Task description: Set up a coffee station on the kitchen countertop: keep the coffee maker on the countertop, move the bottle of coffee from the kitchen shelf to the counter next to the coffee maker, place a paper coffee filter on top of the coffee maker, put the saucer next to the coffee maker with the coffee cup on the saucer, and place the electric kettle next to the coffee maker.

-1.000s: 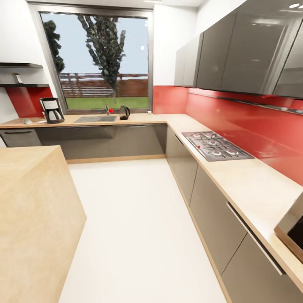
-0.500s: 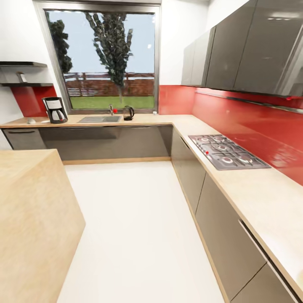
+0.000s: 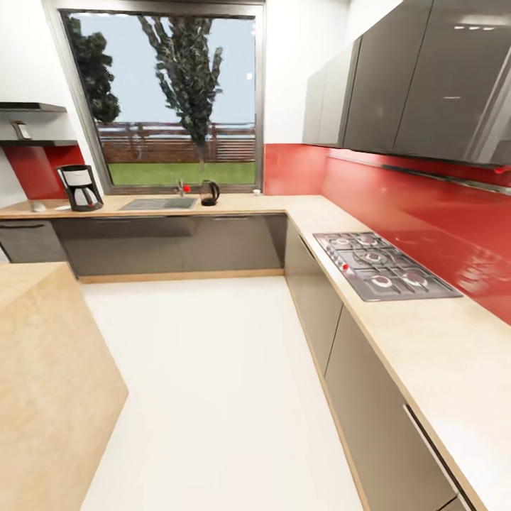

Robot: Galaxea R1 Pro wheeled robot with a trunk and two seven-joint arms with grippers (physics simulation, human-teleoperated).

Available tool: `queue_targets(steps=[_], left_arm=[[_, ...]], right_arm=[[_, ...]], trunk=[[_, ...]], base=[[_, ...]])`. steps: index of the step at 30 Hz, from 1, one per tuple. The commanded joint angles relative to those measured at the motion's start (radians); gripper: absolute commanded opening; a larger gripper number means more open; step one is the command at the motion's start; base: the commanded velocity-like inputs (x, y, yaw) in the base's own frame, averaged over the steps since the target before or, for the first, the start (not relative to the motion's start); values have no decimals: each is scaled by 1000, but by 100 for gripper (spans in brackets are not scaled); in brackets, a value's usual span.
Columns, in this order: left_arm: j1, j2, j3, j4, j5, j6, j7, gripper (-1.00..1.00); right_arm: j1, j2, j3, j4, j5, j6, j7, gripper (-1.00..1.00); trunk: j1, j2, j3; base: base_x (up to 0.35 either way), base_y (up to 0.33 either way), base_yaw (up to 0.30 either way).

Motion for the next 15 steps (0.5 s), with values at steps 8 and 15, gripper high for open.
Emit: queue_targets(steps=[8, 15], left_arm=[[-1, 1, 6, 1, 0, -3, -1, 100], [-1, 1, 6, 1, 0, -3, -1, 100]], right_arm=[[-1, 0, 1, 1, 0, -3, 3, 100], [-1, 0, 1, 1, 0, -3, 4, 100]], trunk=[[1, -2, -2], [1, -2, -2]], base=[[334, 18, 0], [323, 165, 0]])
